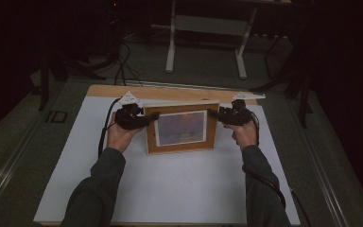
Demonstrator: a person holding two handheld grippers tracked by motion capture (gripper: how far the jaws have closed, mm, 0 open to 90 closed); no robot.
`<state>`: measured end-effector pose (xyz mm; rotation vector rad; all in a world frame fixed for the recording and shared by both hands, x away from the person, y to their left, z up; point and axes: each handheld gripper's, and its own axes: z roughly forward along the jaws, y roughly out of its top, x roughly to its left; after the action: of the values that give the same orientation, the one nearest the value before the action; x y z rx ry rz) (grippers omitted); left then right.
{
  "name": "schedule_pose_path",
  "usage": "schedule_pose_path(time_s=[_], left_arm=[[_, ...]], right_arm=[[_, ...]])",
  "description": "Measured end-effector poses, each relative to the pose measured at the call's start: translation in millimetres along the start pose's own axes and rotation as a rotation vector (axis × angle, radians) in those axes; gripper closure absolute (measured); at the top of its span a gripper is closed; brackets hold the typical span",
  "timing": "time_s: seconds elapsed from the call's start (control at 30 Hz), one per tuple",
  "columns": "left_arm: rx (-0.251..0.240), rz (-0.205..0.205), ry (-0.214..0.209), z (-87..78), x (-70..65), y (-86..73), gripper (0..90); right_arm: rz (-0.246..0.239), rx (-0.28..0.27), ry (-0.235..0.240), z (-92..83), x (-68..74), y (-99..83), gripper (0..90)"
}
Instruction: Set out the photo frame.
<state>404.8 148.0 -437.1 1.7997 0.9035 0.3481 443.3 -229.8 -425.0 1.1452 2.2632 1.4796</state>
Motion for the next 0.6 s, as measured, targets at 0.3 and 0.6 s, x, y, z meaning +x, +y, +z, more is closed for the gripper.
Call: schedule_pose_path(time_s=[0.3,0.6], left_arm=[[-0.009,-0.039,-0.030,4.1,3.1,-1.0,53.0],[0.003,-0.081,-0.060,5.3,5.4,-0.5,53.3]], right_arm=[[0.022,0.002,0.008,-7.0,0.1,-5.5,60.7],[0.058,0.000,0.004,-10.4,1.7,-8.6,61.4]])
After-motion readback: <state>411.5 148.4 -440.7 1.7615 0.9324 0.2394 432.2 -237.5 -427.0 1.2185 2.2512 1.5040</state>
